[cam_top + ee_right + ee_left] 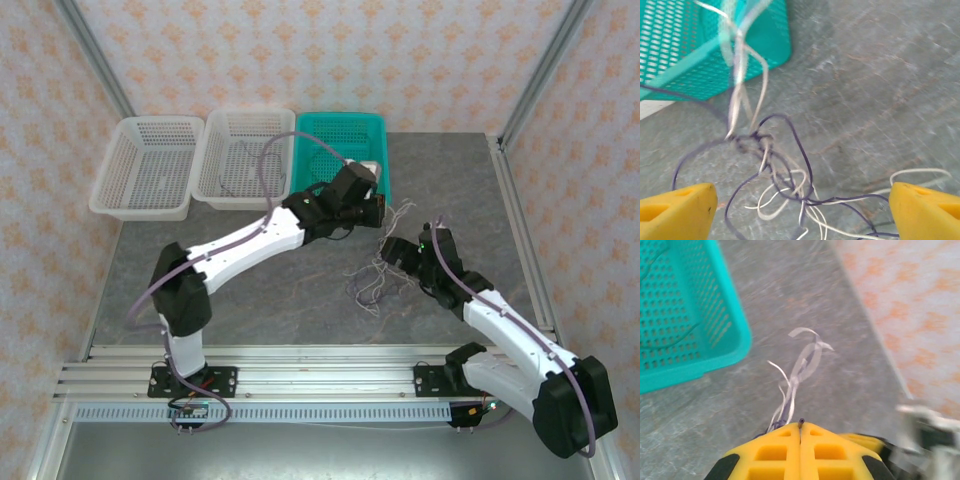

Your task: Untangle the cables

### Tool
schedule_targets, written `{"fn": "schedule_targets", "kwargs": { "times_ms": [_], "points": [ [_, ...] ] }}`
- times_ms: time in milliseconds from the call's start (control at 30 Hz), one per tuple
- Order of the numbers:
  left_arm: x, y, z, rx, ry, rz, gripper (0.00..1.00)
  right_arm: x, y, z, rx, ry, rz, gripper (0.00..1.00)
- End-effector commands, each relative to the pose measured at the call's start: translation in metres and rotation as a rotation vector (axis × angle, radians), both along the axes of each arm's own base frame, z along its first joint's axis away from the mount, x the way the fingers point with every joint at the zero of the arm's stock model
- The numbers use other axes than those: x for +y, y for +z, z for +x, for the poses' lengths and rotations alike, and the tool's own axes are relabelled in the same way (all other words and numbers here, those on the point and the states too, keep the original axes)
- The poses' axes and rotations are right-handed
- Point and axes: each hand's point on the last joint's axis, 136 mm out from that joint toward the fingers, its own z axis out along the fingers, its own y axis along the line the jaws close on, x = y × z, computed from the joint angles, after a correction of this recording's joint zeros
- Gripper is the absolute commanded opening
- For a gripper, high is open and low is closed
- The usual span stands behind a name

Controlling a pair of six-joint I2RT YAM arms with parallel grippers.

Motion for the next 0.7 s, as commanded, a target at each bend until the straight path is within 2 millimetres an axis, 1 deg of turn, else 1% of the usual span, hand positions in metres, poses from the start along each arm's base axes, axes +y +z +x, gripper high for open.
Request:
{"fn": "schedule_targets", "kwargs": {
  "times_ms": [0, 67, 133, 267, 367, 433, 500, 567, 667],
  "points": [
    [-0.004, 0.041, -0.021, -0.054, -0.135, -0.017, 0.0, 0.021, 0.025, 0.014, -0.149, 0.12, 0.037, 0.9],
    [0.001, 0.056, -0.027, -0.066, -0.151, -0.013, 0.0, 0.032, 0.043, 0.02, -0.243, 0.173, 0.062, 0.91],
    [0.005, 0.068, -0.031, -0.078, -0.162, -0.018, 0.0, 0.034, 0.058, 0.027, -0.317, 0.181, 0.069, 0.92],
    [0.007, 0.083, -0.04, -0.083, -0.184, -0.041, 0.0, 0.044, 0.089, 0.036, -0.451, 0.218, 0.099, 0.93],
    [0.007, 0.091, -0.044, -0.085, -0.196, -0.062, 0.0, 0.06, 0.112, 0.034, -0.546, 0.326, 0.113, 0.94],
    [0.007, 0.095, -0.045, -0.089, -0.201, -0.067, 0.0, 0.065, 0.125, 0.033, -0.623, 0.355, 0.116, 0.95],
    [0.007, 0.1, -0.046, -0.093, -0.205, -0.076, 0.0, 0.06, 0.127, 0.04, -0.647, 0.318, 0.093, 0.96],
    [0.004, 0.109, -0.051, -0.1, -0.227, -0.108, 0.0, 0.055, 0.125, 0.049, -0.633, 0.286, 0.042, 0.95],
    [-0.001, 0.134, -0.06, -0.133, -0.277, -0.177, 0.0, 0.041, 0.116, 0.065, -0.611, 0.201, -0.036, 0.93]
  ]
}}
